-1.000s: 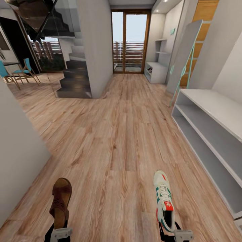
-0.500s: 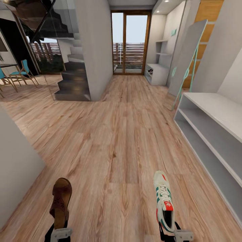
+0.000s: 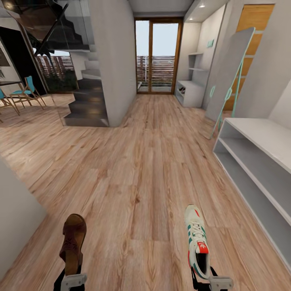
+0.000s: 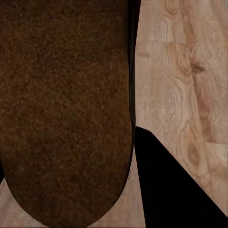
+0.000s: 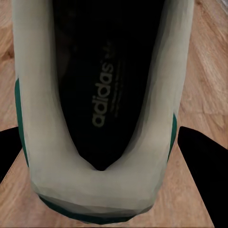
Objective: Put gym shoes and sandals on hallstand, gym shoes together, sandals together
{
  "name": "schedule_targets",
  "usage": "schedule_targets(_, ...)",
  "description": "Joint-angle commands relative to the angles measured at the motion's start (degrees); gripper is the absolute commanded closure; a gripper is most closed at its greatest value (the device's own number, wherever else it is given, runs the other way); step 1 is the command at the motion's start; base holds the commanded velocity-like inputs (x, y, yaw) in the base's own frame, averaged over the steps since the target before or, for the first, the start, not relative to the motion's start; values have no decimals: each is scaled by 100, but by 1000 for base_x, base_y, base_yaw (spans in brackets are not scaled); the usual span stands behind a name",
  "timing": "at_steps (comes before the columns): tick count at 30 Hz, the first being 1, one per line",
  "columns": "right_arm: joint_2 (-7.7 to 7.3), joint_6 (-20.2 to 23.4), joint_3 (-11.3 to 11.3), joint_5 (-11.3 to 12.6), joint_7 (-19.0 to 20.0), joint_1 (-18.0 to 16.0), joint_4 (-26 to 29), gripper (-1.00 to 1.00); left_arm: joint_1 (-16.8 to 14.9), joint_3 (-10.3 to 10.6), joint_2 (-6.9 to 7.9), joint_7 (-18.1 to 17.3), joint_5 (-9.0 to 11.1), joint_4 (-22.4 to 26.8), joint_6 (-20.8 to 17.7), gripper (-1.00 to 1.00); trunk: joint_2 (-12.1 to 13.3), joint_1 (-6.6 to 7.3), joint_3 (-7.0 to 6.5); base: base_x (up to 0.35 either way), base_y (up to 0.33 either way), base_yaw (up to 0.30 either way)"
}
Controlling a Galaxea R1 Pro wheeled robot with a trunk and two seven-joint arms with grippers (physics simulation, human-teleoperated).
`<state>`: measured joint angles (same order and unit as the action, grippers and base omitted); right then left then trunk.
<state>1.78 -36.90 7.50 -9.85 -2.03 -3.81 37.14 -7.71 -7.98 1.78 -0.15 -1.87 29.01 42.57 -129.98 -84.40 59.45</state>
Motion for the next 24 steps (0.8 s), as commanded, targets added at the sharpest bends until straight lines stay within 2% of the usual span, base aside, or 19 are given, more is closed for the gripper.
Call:
schedule_targets(1,6,-15,25,-61,-25,-3,-3,100,-3,-15,-2,5,-40,-2,14,100,-1,-3,-5,339,0,65)
schedule_targets(16,6,-11,24,-61,-32,-4,-5,100,-5,-15,-2,5,-27,-1,15,100,-1,-3,-138,339,0,37)
schedule_targets(24,6,-18,30,-61,-34,-3,-5,100,-3,-11,-2,6,-30,-1,15,100,-1,-3,-152,339,0,0)
